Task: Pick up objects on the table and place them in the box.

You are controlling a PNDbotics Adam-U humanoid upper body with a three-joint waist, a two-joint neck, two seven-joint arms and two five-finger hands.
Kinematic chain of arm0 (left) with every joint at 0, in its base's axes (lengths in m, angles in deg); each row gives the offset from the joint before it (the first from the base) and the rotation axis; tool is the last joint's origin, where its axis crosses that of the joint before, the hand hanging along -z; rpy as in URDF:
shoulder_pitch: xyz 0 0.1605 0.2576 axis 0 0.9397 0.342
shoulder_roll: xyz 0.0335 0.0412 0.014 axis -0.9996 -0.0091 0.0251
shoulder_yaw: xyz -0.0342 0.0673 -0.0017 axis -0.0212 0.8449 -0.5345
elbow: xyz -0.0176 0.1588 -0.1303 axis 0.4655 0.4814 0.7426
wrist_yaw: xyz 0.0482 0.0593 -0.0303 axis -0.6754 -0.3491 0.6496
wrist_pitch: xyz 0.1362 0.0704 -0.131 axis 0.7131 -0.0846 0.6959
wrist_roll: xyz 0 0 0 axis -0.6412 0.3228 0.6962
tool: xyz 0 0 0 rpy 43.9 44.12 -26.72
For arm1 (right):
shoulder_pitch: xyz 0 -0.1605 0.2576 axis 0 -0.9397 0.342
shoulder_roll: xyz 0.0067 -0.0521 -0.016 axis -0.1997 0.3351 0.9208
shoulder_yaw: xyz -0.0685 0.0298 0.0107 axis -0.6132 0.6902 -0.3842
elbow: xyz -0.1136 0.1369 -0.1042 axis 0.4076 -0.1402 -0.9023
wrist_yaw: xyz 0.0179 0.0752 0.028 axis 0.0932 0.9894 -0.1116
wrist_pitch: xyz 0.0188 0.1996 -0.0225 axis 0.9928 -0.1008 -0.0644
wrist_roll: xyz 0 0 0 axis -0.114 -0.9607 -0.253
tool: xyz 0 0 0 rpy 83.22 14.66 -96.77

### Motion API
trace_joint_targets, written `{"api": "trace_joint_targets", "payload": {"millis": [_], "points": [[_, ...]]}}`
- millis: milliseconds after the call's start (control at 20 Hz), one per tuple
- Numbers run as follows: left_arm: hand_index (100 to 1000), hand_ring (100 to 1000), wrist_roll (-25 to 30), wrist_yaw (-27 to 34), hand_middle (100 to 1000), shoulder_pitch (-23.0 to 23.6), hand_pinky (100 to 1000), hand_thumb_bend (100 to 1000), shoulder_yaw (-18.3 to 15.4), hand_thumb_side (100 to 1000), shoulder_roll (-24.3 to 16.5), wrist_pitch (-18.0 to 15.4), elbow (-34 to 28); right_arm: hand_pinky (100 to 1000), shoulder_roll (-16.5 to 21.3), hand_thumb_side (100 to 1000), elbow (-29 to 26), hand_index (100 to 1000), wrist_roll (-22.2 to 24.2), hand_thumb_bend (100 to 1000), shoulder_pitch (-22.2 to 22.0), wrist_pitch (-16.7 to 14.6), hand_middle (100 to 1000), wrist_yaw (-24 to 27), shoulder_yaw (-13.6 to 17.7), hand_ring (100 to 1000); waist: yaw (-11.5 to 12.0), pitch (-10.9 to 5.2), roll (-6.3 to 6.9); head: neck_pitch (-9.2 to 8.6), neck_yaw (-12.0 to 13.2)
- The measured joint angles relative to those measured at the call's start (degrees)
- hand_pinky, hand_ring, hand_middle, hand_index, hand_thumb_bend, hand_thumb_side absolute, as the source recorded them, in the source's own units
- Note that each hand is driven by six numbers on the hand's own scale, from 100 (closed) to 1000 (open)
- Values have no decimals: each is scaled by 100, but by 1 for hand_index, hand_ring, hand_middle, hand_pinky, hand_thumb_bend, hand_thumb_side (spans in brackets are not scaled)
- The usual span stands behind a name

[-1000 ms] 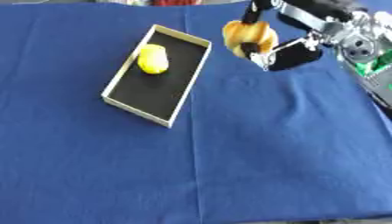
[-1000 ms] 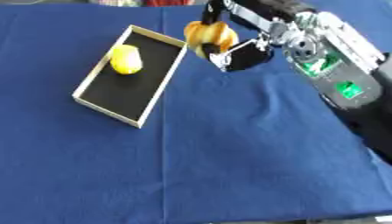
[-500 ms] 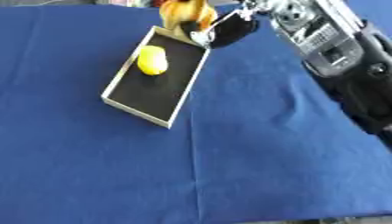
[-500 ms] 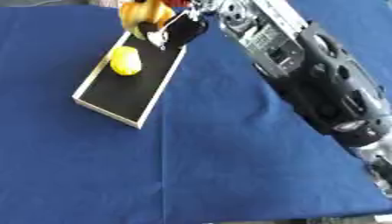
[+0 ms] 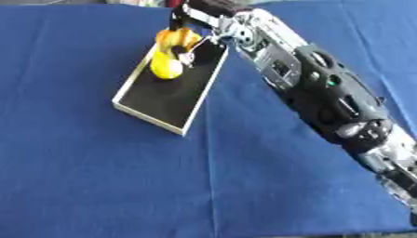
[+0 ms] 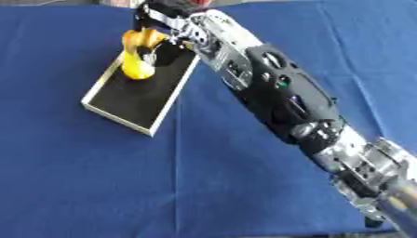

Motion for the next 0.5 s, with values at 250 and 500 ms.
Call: {"api": "trace_joint_targets", "payload": {"millis": [250,500], "points": [[942,857,-2,0,865,1,1000,178,-1,959,2,0,0,805,-75,158,266,621,-47,100,-93,-189,541,-119,-20,784,0,14,0,0,25],[942,857,-5,0,865,8,1000,178,-1,959,3,2,0,811,-96,279,323,847,10,280,-122,-384,751,-125,-38,857,-17,16,1,1,40]]}}
